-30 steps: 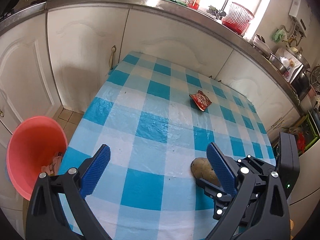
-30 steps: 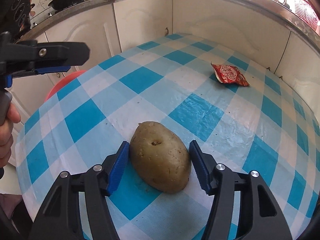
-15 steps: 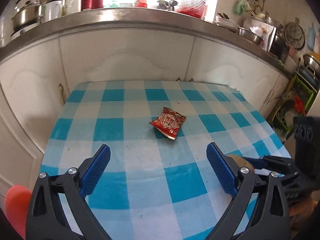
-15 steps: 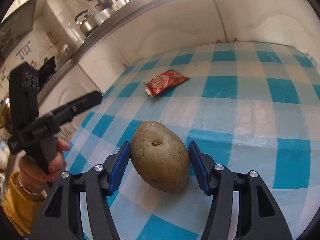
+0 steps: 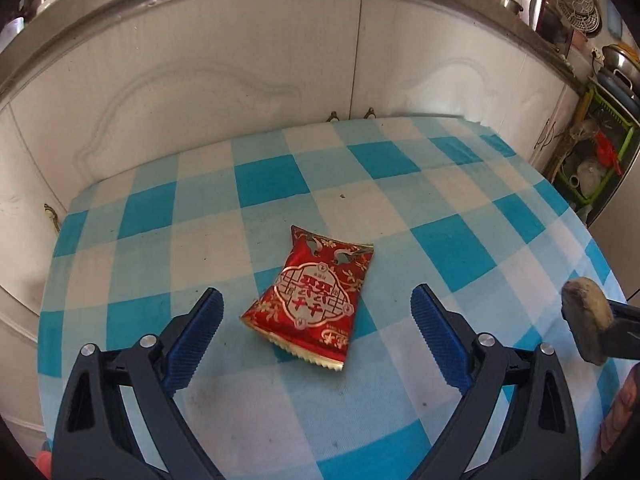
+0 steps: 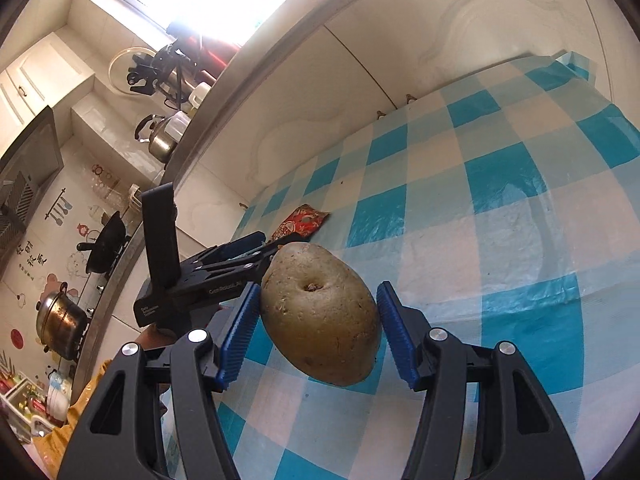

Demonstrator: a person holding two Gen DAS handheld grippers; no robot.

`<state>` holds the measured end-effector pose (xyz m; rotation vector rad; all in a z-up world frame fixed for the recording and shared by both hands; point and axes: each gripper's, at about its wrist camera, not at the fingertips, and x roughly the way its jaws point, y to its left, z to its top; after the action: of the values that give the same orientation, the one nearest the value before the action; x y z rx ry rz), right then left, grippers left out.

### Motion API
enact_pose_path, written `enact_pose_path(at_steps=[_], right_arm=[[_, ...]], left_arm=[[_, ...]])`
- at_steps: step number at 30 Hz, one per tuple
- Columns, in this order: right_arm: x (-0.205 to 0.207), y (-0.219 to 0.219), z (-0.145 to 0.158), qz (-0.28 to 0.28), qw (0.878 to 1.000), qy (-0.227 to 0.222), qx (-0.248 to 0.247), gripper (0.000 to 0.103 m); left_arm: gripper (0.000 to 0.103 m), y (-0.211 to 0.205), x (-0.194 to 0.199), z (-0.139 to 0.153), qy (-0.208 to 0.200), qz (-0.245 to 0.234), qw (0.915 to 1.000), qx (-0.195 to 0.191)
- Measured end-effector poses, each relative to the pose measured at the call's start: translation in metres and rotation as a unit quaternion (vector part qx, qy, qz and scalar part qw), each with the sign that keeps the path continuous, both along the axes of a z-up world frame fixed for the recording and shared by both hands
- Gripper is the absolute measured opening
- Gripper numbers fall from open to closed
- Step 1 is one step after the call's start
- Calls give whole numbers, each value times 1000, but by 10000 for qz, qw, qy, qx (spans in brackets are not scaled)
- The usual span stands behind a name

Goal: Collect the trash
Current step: 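Grasp the small potato with the right gripper while the left grasps the red snack packet, then carry the red packet and small potato over the red bucket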

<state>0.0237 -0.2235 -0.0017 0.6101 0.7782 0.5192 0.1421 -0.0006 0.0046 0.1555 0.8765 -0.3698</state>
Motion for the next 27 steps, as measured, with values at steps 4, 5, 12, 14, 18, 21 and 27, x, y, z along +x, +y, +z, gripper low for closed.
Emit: enact_pose_path(at_steps=[4,5,12,14,18,21,27], right_arm=[[-2,-1,-1,-11,10000,7,15,61],[-2,-1,-1,1,10000,17,16,61],[-4,-1,-1,-1,10000,41,-10,61],[-3,-1,-2,0,10000,43,-45,61],[-2,-1,-3,-17,9999,80,-79,61],[-2,-1,-3,-22,9999,97,-73,61],[-1,0,-3,12,9999,97,-110,61]], left_arm=[[68,-10,7,-4,68,-89,9999,114],[67,-12,8,-6,93,-115,9998,143],[52,-18,9,-6,55,-33,9998,209],[50,-18,9,-5,56,36,9998,168],[46,-15,7,-4,89,207,9997,-11],[46,-13,5,-5,84,327,9994,-24],[46,-8,-12,1,-96,599,9982,-38]])
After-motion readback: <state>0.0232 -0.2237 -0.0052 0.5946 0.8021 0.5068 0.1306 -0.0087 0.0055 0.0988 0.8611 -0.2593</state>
